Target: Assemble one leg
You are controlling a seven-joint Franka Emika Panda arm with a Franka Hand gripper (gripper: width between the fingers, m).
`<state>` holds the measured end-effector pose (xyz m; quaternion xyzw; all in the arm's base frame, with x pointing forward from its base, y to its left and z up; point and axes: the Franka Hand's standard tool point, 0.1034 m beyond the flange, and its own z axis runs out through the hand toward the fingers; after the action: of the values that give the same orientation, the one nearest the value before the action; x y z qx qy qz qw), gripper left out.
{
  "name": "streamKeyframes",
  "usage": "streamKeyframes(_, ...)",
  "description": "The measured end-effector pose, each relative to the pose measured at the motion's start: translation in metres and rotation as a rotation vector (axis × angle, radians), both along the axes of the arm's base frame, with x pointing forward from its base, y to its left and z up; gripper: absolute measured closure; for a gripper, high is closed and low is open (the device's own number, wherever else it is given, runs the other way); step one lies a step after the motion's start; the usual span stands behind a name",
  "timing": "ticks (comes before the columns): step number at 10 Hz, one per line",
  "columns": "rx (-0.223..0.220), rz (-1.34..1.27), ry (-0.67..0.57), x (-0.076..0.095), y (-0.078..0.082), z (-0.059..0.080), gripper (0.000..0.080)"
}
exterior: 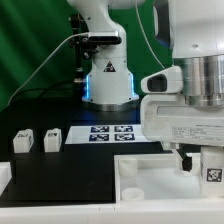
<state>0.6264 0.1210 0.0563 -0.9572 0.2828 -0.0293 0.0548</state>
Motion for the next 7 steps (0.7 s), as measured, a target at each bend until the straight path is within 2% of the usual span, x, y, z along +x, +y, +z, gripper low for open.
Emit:
streamKeyframes(1, -0.015, 0.123, -0.01, 0.0001, -0.0013, -0.0002, 0.015)
streamKeyframes(3, -0.095, 0.491, -0.036, 0.0026, -0.0025, 0.003, 0.015)
streamKeyframes(4, -0.119, 0.603, -0.047, 0.004, -0.0004, 0.0072, 0.015)
streamKeyframes(5, -0.115, 0.578, -0.045, 0.0036, -0.0006, 0.0061, 0.015)
streamKeyframes(6, -0.115, 0.578, -0.044, 0.0034, -0.0011, 0.0054, 0.0236)
streamKeyframes(7, -0.114, 0.569, -0.043, 0.0034, -0.001, 0.0053, 0.0384)
